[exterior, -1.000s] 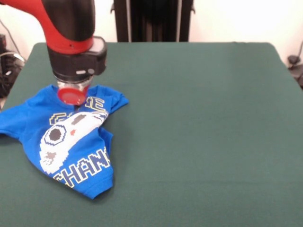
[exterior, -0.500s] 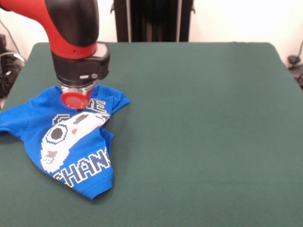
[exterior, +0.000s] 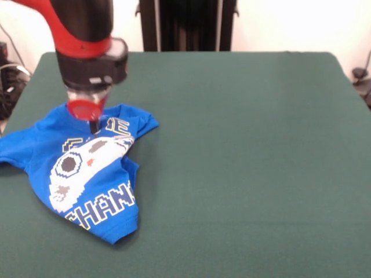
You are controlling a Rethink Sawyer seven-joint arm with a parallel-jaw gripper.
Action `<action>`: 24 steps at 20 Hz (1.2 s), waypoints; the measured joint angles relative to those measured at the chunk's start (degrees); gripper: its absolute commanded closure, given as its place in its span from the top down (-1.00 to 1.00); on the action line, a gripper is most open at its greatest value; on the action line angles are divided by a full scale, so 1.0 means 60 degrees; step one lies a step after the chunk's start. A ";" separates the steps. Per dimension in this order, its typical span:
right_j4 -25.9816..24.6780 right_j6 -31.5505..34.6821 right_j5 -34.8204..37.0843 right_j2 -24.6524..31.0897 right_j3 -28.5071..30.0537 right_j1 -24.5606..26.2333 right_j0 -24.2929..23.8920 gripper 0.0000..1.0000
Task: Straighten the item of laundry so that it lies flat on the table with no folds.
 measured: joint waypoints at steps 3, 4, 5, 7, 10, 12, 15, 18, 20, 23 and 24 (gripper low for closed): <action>-0.0004 0.0000 0.0000 0.0014 0.0754 -0.0801 -0.0338 -1.00; -0.0011 0.0000 0.0002 0.0014 0.0953 -0.1020 -0.0419 -1.00; -0.0018 0.0000 0.0004 0.0014 0.1151 -0.1240 -0.0501 -1.00; -0.0036 0.0000 0.0000 0.0010 0.1363 -0.1472 -0.0580 -1.00; -0.0111 0.0000 0.0000 0.0008 0.1818 -0.1960 -0.0725 -1.00; -0.0159 0.0000 0.0002 0.0008 0.2015 -0.2183 -0.0766 -1.00; -0.0165 0.0000 0.0000 0.0018 0.2034 -0.2270 -0.0743 -1.00; -0.0165 0.0000 0.0002 0.0029 0.2008 -0.2309 -0.0707 -1.00; -0.0167 0.0000 0.0012 0.0039 0.1964 -0.2305 -0.0689 -1.00; -0.0167 0.0000 0.0129 0.0053 0.1788 -0.2299 -0.0648 -1.00; -0.0167 0.0000 0.0235 0.0062 0.1650 -0.2299 -0.0624 -1.00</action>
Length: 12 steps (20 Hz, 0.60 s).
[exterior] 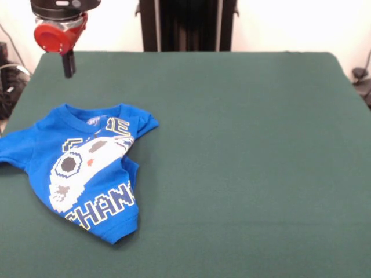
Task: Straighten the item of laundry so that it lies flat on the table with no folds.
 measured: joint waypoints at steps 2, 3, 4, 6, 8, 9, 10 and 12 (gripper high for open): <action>-0.0002 0.0000 0.0082 0.0007 -0.0141 0.0000 0.0016 -1.00; -0.0002 0.0000 0.0129 0.0014 -0.0223 0.0000 0.0024 -1.00; -0.0003 0.0000 0.0155 0.0018 -0.0267 0.0001 0.0025 -1.00; -0.0002 0.0000 0.0237 0.0026 -0.0386 0.0002 0.0027 -1.00; -0.0004 0.0000 0.0389 0.0026 -0.0540 0.0002 0.0028 -1.00; -0.0006 0.0000 0.0485 0.0026 -0.0621 0.0003 0.0030 -1.00; -0.0004 0.0000 0.0594 0.0026 -0.0707 0.0003 0.0033 -1.00; -0.0006 0.0000 0.0806 0.0028 -0.0846 0.0003 0.0042 -1.00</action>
